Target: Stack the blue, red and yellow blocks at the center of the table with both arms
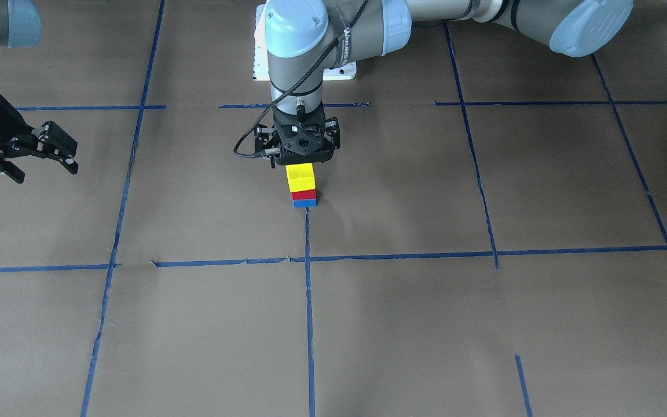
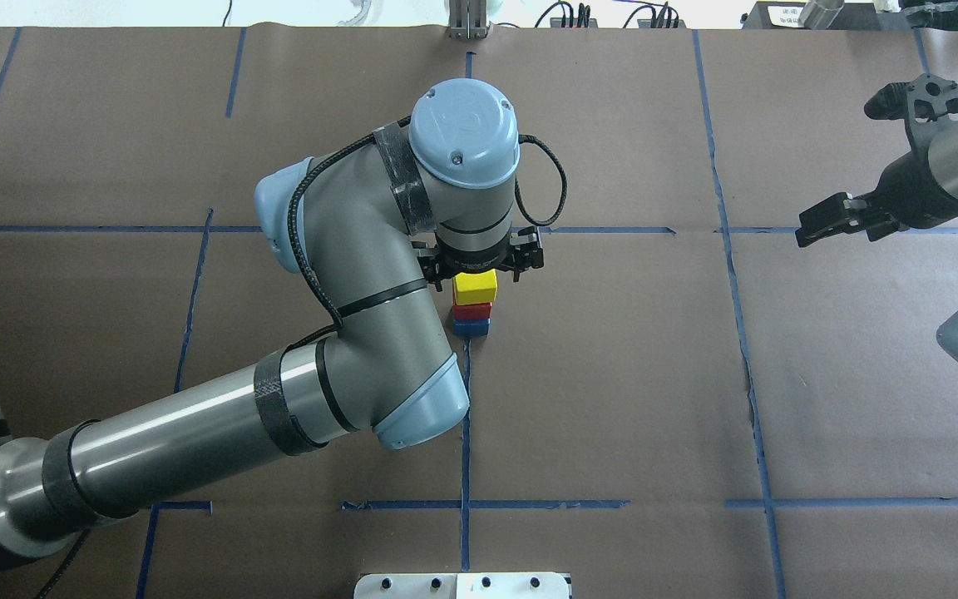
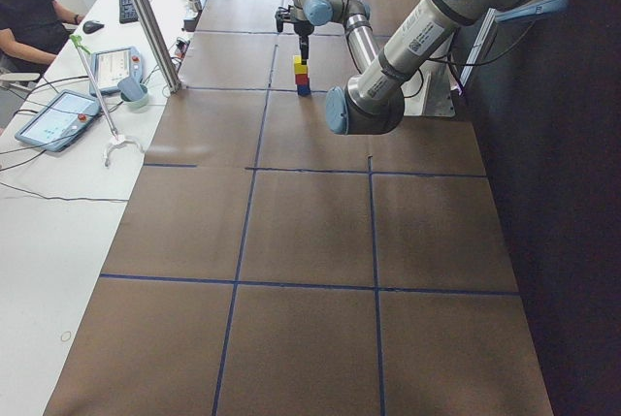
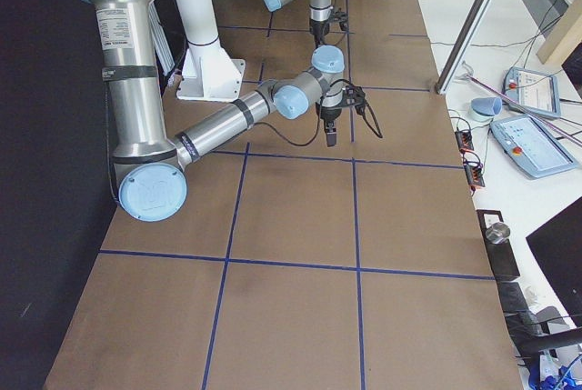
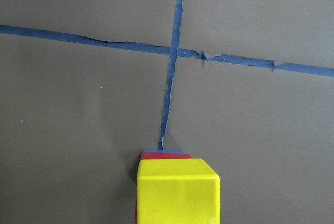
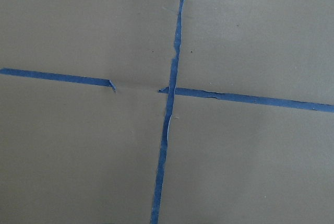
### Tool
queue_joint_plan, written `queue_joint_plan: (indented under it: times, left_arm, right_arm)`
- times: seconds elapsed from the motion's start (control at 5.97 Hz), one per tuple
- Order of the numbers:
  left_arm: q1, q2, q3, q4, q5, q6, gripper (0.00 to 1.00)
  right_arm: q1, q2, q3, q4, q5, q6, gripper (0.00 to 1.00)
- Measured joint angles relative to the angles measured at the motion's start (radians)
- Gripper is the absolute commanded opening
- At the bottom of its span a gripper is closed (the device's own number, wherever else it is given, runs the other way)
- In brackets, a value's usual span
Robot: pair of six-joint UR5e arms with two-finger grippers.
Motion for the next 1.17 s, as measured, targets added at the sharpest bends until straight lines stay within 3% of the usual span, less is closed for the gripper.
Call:
queue_joint_plan:
  times: [0.34, 0.67, 1.17]
  left_arm:
    - [-0.046, 0.199, -0.269, 0.001, -0.005, 0.072, 1.0]
    - [-0.153, 0.487, -0.499, -0.011, -0.058, 0.345, 1.0]
    - [-0.485, 0.811, -0.539, -0.027, -0.331, 0.873, 1.0]
  right_arm:
    - [0.04, -0.004, 0.0, -0.006, 0.011, -0.029, 1.0]
    - [0.18, -0.025, -0.008, -0.084, 0.049, -0.223, 1.0]
    - [0.471, -0.06, -0.031, -0.354, 0.143, -0.74, 1.0]
